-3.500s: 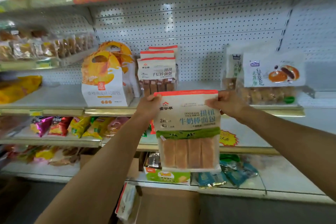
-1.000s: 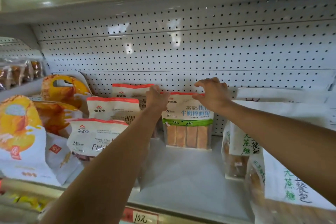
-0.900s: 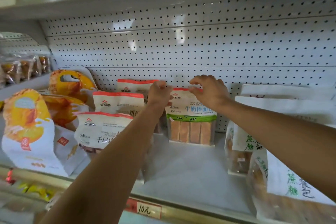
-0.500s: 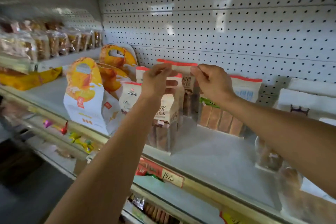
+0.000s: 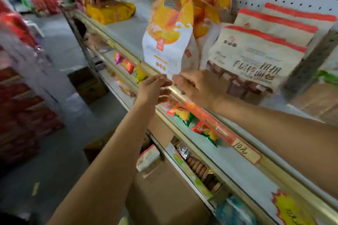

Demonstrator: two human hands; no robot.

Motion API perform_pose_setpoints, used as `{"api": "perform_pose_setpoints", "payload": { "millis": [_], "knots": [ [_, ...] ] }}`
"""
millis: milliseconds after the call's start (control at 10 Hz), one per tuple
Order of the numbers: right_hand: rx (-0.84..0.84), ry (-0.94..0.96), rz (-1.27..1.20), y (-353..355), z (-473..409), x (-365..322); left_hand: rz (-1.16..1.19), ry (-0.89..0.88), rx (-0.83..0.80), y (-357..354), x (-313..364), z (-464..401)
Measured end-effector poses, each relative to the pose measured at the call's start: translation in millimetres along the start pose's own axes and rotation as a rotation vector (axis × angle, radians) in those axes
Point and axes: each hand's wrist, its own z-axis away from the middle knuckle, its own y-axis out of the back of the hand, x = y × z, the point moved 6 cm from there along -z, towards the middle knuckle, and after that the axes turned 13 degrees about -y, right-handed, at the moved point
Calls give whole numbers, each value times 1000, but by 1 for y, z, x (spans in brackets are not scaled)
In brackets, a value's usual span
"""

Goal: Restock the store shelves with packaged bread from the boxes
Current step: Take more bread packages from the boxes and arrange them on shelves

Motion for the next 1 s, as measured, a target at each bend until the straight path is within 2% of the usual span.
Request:
{"api": "perform_pose_setpoints", "payload": {
  "millis": [200,500,700,800,900,1000],
  "knots": [
    [-260,-181,-28,-150,-4,8,-130,212,44,109,-85,-28],
    [-629,-648,-131,-386,28,79,-263,575,50,256,-272,-73],
    [-784,-967,-158,-524,80,142,-320,807,56,322,-399,-86],
    [-830,-1019,-106,-576,92,169,-363,873,73,340,-459,-87],
    [-872,-993,-44,-628,100,198,-457,819,-147,338,-519,-92],
    [-940,-952,138,-675,102,224,-610,713,-214,344,-567,-97]
  ]
}}
